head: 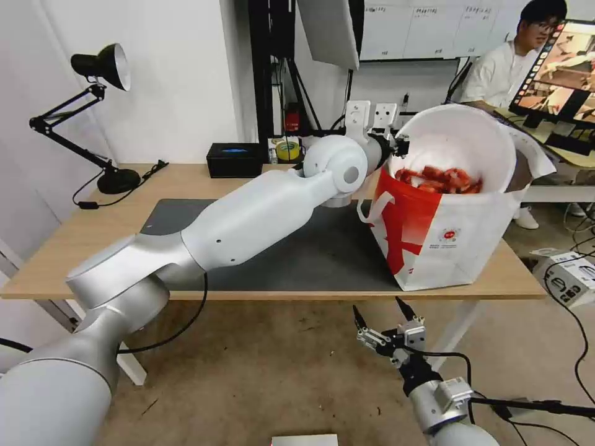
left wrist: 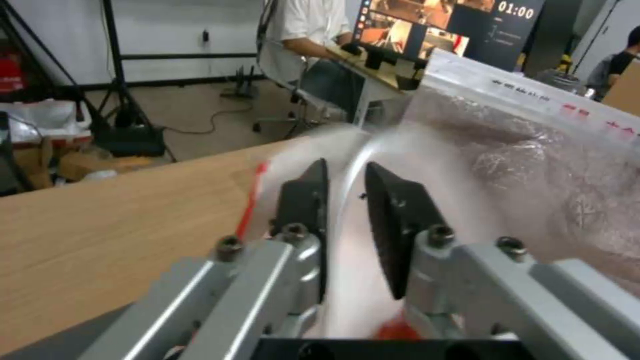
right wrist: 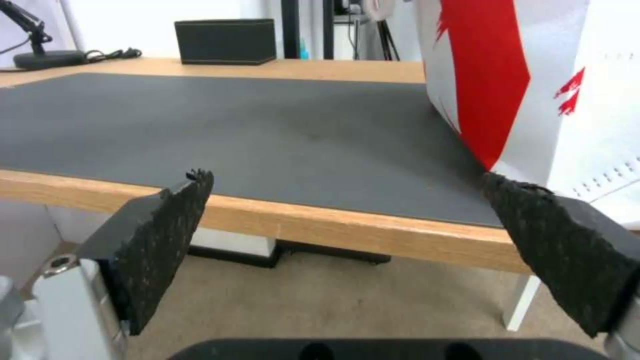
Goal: Pick up the trash from the table and place it into the takeout bag.
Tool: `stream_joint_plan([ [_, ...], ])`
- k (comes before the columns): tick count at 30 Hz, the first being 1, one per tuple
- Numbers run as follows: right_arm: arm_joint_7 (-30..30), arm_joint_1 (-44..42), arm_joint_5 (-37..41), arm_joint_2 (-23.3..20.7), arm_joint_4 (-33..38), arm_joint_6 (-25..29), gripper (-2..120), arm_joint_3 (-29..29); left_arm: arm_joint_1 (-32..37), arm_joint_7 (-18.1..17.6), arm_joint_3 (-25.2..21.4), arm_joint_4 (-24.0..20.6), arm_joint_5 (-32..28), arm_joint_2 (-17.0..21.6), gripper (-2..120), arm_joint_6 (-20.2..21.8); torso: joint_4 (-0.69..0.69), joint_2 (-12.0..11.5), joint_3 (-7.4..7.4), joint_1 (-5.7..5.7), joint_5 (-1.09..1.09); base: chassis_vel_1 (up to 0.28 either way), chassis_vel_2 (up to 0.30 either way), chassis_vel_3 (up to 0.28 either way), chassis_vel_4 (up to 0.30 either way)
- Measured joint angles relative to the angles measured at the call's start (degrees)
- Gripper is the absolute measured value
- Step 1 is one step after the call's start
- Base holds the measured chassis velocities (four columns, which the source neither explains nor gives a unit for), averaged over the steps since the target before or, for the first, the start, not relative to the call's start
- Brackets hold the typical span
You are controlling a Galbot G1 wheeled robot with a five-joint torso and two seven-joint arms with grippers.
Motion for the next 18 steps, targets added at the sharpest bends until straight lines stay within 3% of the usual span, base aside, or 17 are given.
stream_joint_plan([
  [2,0.00,0.00,0.00,0.00,0.00,0.00,100,0.00,0.10,-0.09,-0.06,-0.79,-0.27,0.97,37,0.01,0.01,0.00,0.00,0.00,0.00,0.000,0.000,0.000,0.000],
  [8,0.00,0.00,0.00,0.00,0.00,0.00,100,0.00,0.20,0.16,-0.32,-3.07,-0.89,3.60,54,-1.23,0.00,0.00,0.00,0.00,0.00,0.000,0.000,0.000,0.000],
  [13,0.00,0.00,0.00,0.00,0.00,0.00,100,0.00,1.58,3.45,0.50,-7.29,1.36,9.45,76,-7.96,0.00,0.00,0.00,0.00,-0.01,0.000,0.000,0.000,0.000],
  [18,-0.01,0.00,0.00,0.00,0.00,0.00,100,0.00,4.09,5.51,0.69,-10.88,4.94,14.45,89,-12.21,0.02,0.00,0.00,0.00,-0.02,0.000,0.000,0.000,0.000],
])
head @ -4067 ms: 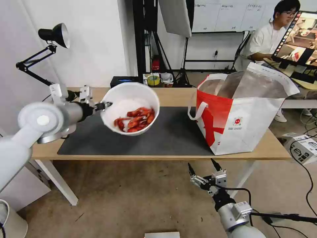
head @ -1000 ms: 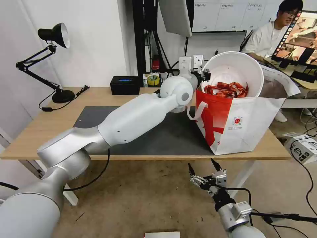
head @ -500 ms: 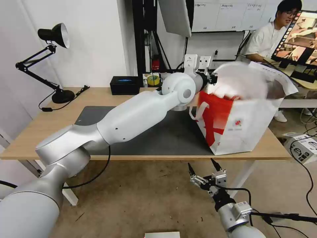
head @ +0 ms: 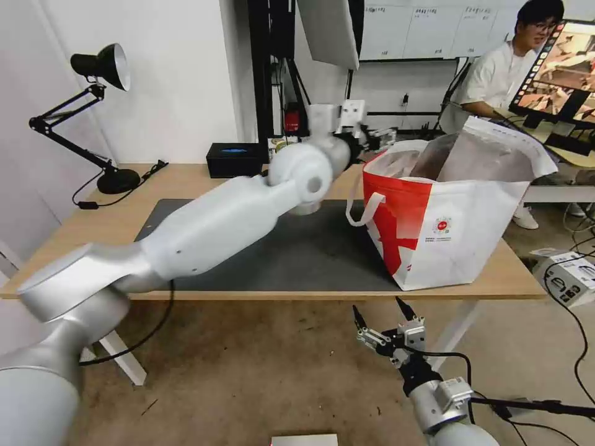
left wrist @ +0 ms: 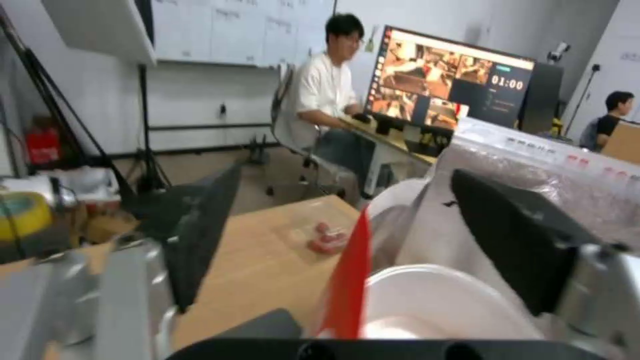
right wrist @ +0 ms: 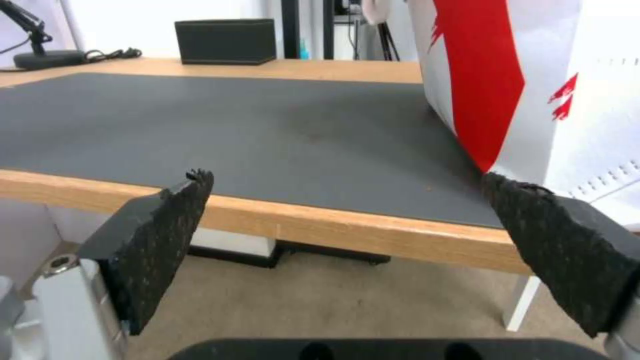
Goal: Pick up the trash from the table and place it into the takeout bag.
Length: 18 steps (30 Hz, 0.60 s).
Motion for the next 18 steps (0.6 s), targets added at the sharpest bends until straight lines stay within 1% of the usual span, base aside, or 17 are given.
stream_joint_plan([
  [1,0.00,0.00,0.00,0.00,0.00,0.00,100,0.00,1.37,0.69,-0.25,-1.59,0.95,2.11,94,-1.27,-0.02,0.00,0.00,0.00,0.00,0.000,0.000,0.000,0.000],
  [2,0.00,0.00,0.00,0.00,0.00,0.00,100,0.00,3.75,2.18,-1.08,-4.16,1.62,5.45,98,-2.72,-0.03,0.00,0.00,0.00,0.00,0.000,0.000,0.000,0.000],
  [3,0.00,0.00,0.00,0.00,0.00,0.00,100,0.00,4.38,2.69,-1.34,-4.85,1.70,6.38,98,-2.96,-0.02,0.00,0.00,0.00,0.00,0.000,0.000,0.000,0.000],
  [4,0.00,0.00,0.00,0.00,0.00,0.00,100,0.00,4.38,2.69,-1.34,-4.85,1.70,6.38,98,-2.96,-0.02,0.00,0.00,0.00,0.00,0.000,0.000,0.000,0.000],
  [5,0.02,0.00,0.00,-0.01,0.00,0.00,100,0.00,7.69,4.52,-3.07,-7.74,2.33,10.78,99,-3.54,0.01,0.00,0.00,0.00,-0.01,0.000,0.000,0.000,0.000],
  [6,0.00,0.00,0.00,0.00,0.00,0.00,100,0.00,10.44,5.65,-4.73,-9.57,3.01,13.52,100,-3.65,0.01,0.00,0.00,0.00,-0.02,0.000,0.000,0.000,0.000],
  [7,0.00,0.00,0.00,0.00,0.00,0.00,100,0.00,10.44,5.65,-4.73,-9.57,3.01,13.52,100,-3.65,0.01,0.00,0.00,0.00,-0.02,0.000,0.000,0.000,0.000],
  [9,-0.01,0.00,0.00,0.00,0.00,0.00,100,0.00,13.88,6.93,-7.24,-11.30,4.30,16.45,100,-3.84,0.02,0.00,0.00,0.00,-0.03,0.000,0.000,0.000,0.000],
  [10,0.01,0.00,0.00,0.00,-0.01,0.00,100,0.00,17.62,8.34,-11.26,-12.90,6.14,19.40,100,-4.22,0.00,0.00,0.00,0.00,-0.01,0.000,0.000,0.000,0.000],
  [11,0.01,0.00,0.00,0.00,-0.01,0.00,100,0.00,17.62,8.34,-11.26,-12.90,6.14,19.40,100,-4.22,0.00,0.00,0.00,0.00,-0.01,0.000,0.000,0.000,0.000],
  [12,0.00,0.01,0.00,0.00,0.00,0.00,100,0.00,22.73,9.74,-16.22,-15.25,7.37,22.01,100,-4.34,-0.02,0.00,0.00,0.00,0.02,0.000,0.000,0.000,0.000],
  [13,0.01,0.01,0.00,0.00,0.00,0.00,100,0.01,27.59,10.54,-20.49,-17.30,7.89,23.94,100,-4.32,-0.02,0.00,0.00,0.00,-0.02,0.000,0.000,0.000,0.000],
  [14,0.03,0.00,0.00,0.00,0.00,0.00,100,0.01,29.69,10.79,-22.43,-18.13,8.11,24.79,100,-4.30,-0.02,-0.01,0.01,0.00,-0.03,0.000,0.000,0.000,0.000],
  [15,0.03,0.00,0.00,0.00,0.00,0.00,100,0.01,29.69,10.79,-22.43,-18.13,8.11,24.79,100,-4.30,-0.02,-0.01,0.01,0.00,-0.03,0.000,0.000,0.000,0.000],
  [16,-0.01,0.01,-0.01,-0.01,0.00,0.00,100,0.00,37.38,11.81,-29.55,-20.38,9.30,27.29,100,-4.35,-0.01,0.00,-0.01,-0.01,0.02,0.000,0.000,0.000,0.000],
  [17,-0.01,0.00,0.00,0.00,0.00,0.00,100,0.00,42.95,12.82,-34.12,-21.50,10.28,28.54,100,-4.64,0.03,0.00,-0.01,-0.01,-0.01,0.000,0.000,0.000,0.000],
  [18,-0.01,0.00,0.00,0.00,0.00,0.00,100,0.00,42.95,12.82,-34.12,-21.50,10.28,28.54,100,-4.64,0.03,0.00,-0.01,-0.01,-0.01,0.000,0.000,0.000,0.000],
])
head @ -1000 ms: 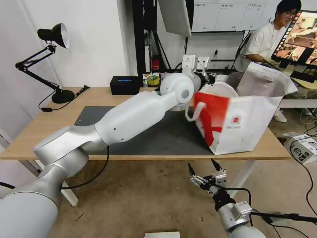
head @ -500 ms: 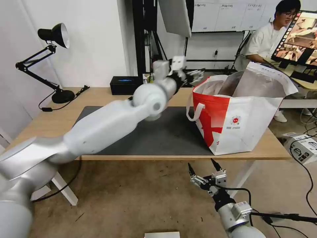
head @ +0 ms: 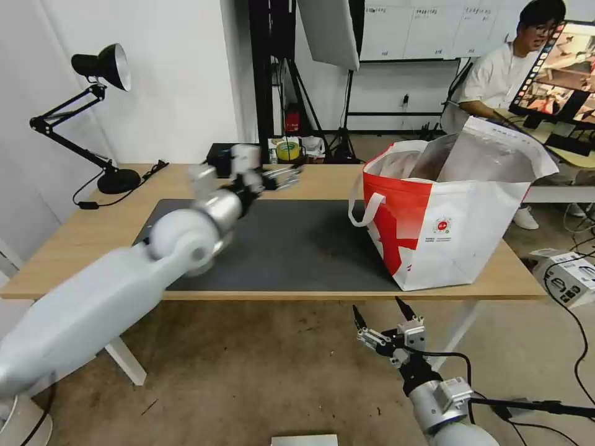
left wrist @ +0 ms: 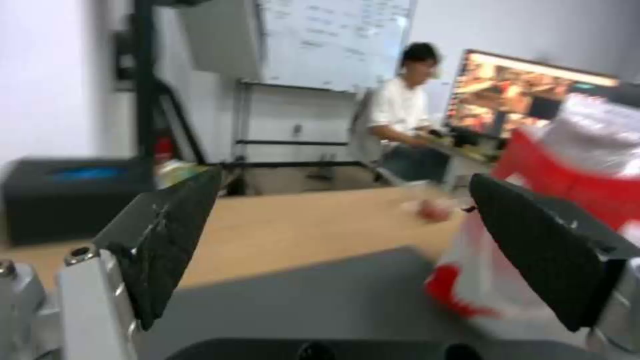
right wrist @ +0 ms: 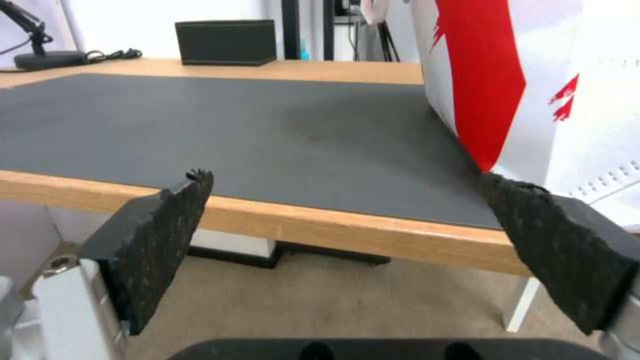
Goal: Pick up the trash from the table and place it into the takeout bag.
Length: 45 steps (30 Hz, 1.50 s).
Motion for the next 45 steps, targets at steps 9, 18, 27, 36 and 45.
stream_joint_plan([
  [9,0.01,0.00,0.00,0.00,0.00,0.00,100,0.00,25.59,4.98,-20.03,-3.34,7.27,1.85,100,-5.98,-0.05,0.00,-0.01,0.00,0.05,0.000,0.000,0.000,0.000],
  [18,0.01,0.00,0.00,0.00,0.00,0.00,100,0.00,39.27,6.69,-29.66,-3.71,15.90,-5.54,100,-11.84,-0.08,0.00,0.00,0.02,0.03,0.000,0.000,0.000,0.000],
  [27,0.01,0.00,0.00,0.00,0.00,0.00,100,0.00,51.68,6.49,-36.25,-4.63,25.50,-13.29,100,-15.34,-0.05,0.00,0.00,0.01,0.04,0.000,0.000,0.000,0.000],
  [36,0.02,0.00,0.00,0.00,0.00,0.00,100,0.00,59.43,8.75,-40.23,-3.42,27.80,-18.52,100,-17.90,-0.04,0.00,0.00,0.01,0.04,0.000,0.000,0.000,0.000],
  [45,0.01,0.00,0.00,0.00,0.00,0.00,100,0.00,64.28,10.48,-40.42,-1.75,29.24,-22.71,100,-20.08,-0.04,0.00,0.00,0.01,0.03,0.000,0.000,0.000,0.000],
])
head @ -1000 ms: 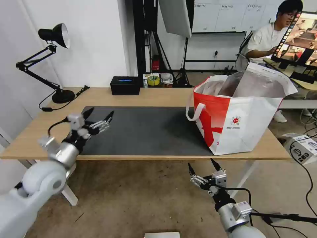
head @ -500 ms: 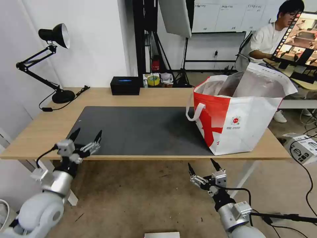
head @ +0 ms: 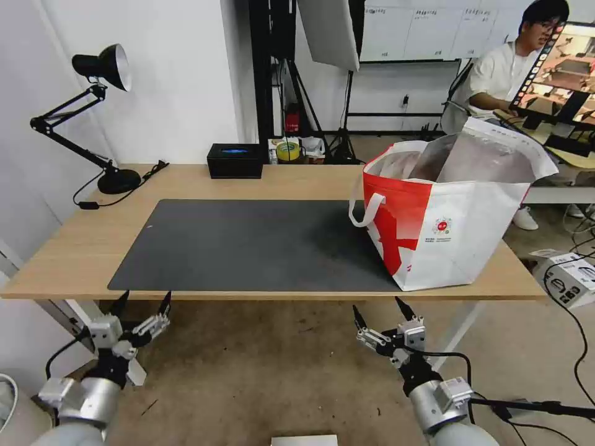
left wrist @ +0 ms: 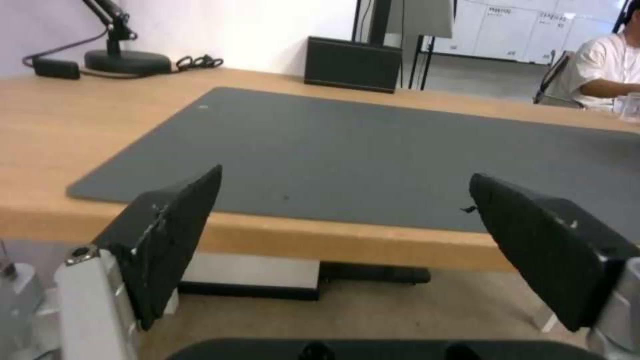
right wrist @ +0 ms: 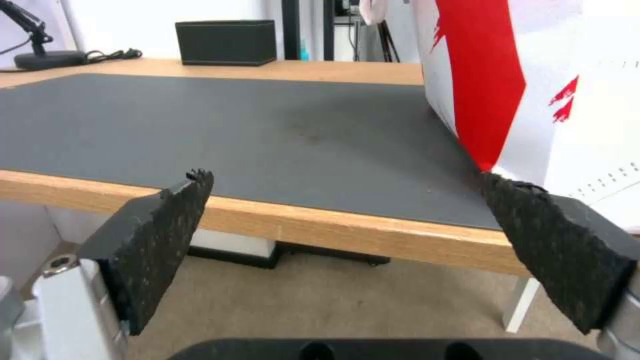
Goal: Pick up the trash from the table and place it into the takeout bag.
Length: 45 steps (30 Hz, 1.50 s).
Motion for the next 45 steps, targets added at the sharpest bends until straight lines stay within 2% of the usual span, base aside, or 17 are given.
stream_joint_plan([
  [45,0.01,0.00,0.00,0.00,0.00,0.00,100,0.00,-0.78,0.24,1.14,0.55,0.72,-0.11,100,-0.17,0.00,-0.01,0.00,0.01,0.01,0.000,0.000,0.000,0.000],
])
